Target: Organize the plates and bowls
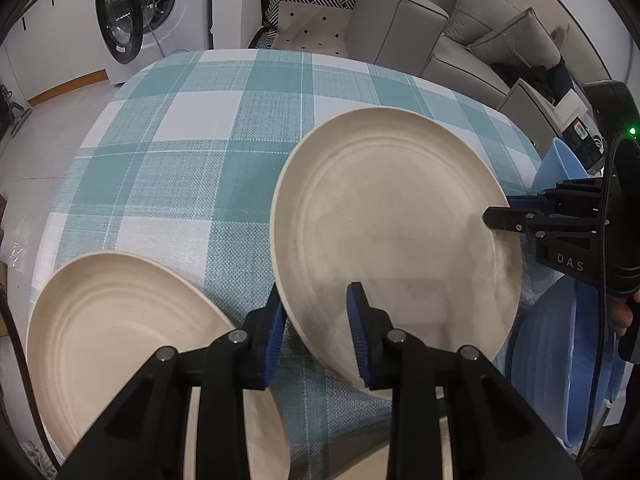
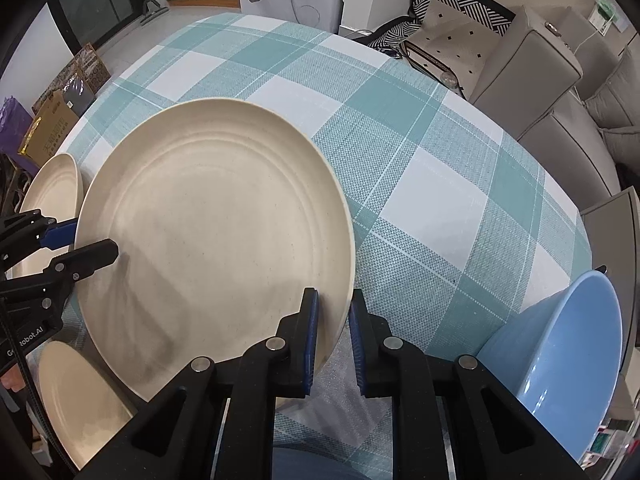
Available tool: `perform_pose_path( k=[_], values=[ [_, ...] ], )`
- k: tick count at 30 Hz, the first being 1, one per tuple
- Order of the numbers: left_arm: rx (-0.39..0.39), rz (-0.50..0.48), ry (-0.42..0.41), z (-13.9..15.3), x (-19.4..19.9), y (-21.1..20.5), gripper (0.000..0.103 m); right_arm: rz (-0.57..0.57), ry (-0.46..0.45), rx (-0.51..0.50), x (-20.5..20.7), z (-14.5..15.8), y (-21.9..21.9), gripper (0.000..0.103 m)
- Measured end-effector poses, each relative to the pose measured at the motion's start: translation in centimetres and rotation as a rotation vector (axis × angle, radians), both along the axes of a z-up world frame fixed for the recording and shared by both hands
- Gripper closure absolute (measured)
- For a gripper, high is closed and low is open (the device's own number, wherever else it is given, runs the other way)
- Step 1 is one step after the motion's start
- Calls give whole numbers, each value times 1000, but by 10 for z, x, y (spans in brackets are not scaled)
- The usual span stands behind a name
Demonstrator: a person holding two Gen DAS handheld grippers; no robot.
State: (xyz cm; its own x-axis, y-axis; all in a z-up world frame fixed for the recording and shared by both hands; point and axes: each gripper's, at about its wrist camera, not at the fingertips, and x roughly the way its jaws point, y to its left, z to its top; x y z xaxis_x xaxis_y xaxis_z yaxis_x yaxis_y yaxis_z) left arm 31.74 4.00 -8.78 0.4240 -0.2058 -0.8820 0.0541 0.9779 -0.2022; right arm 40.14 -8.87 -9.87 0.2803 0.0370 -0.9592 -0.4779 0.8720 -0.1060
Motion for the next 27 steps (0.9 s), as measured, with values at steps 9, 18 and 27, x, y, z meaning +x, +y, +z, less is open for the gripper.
perform_pose_path(
  k=[9,18,27],
  values=[
    [-13,12,-23,10,-6,5,74,-4,-23,18,-7,14,-2,88],
    [-26,32,-52,23,-15,14,74,1,-45,34,-19,32,4,88],
    [-17,41,-79,36,-29,20,74,10,-66,45,-32,48,14,88]
  ],
)
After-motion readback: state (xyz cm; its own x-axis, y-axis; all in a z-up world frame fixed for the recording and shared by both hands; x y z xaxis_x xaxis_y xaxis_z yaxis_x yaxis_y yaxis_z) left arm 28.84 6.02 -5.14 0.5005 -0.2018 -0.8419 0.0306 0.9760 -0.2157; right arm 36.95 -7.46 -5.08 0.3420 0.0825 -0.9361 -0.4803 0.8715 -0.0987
